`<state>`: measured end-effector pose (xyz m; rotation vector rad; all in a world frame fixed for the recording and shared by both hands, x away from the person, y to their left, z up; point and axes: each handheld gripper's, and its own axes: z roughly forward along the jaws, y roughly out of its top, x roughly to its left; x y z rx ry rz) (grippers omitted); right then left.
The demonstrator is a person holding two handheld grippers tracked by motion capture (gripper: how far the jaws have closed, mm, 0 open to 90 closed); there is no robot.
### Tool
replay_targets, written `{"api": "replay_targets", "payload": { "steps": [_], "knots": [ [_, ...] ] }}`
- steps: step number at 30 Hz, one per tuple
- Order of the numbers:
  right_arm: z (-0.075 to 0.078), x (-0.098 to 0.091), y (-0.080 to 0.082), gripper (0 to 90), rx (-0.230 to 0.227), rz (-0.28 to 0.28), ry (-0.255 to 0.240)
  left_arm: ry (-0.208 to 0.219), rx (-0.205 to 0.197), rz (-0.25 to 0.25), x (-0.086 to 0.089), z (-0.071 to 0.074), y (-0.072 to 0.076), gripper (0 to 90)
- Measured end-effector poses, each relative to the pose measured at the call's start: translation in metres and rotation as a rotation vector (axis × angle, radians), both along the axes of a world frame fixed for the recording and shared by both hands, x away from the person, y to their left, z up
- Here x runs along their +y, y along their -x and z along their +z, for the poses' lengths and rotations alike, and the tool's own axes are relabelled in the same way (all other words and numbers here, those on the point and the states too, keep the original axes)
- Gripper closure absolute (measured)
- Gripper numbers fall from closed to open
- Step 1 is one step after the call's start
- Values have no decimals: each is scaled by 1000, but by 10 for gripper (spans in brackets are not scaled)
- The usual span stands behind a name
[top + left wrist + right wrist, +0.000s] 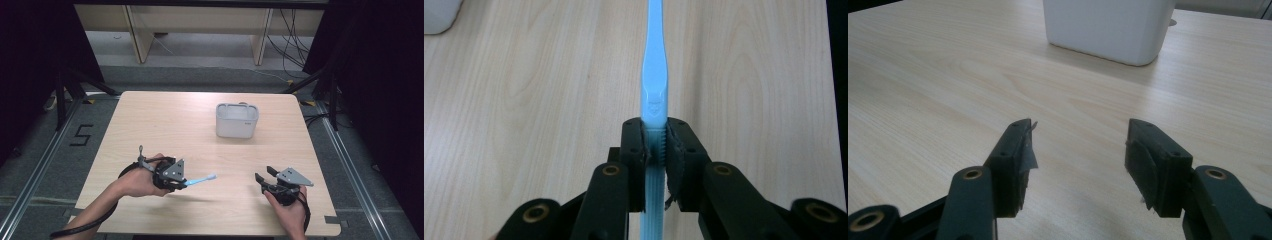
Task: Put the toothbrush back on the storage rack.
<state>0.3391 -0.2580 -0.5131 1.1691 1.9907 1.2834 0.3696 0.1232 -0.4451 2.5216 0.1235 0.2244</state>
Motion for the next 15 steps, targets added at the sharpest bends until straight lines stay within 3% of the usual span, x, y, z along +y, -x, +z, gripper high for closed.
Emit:
{"api": "replay_targets", "payload": {
  "steps": [1, 3, 4, 5, 7, 10, 11, 12, 13, 14, 15],
  "knots": [
    [-1, -1, -2, 454, -25, 9, 19, 19, -5, 10, 2, -1, 0, 783],
    [-1, -1, -2, 453, -24, 9, 18, 25, -7, 5, 3, 0, 0, 783],
    [0, -1, -1, 453, -19, 7, 14, 49, -7, 21, 4, -1, 1, 783],
    [0, -1, -1, 453, -19, 7, 14, 41, -21, 7, 5, 0, 0, 783],
    [0, -1, -1, 452, -16, 8, 12, 93, -18, 32, 8, -2, 1, 783],
    [0, -1, -1, 452, -20, 9, 14, 125, -22, 49, 10, -3, 2, 783],
    [-1, 1, -1, 452, -8, 13, 3, 159, -21, 68, 12, -4, 3, 783],
    [0, 1, 0, 452, 0, 12, -4, 161, -35, 65, 14, -3, 2, 783],
    [-1, 0, -1, 452, -23, 14, 19, 202, -28, 90, 14, -5, 3, 783],
    [-1, -1, -2, 452, -30, 15, 26, 223, -46, 97, 16, -5, 4, 783],
    [-1, 0, -1, 452, -15, 11, 15, 262, -47, 110, 17, -5, 5, 784]
  ]
}}
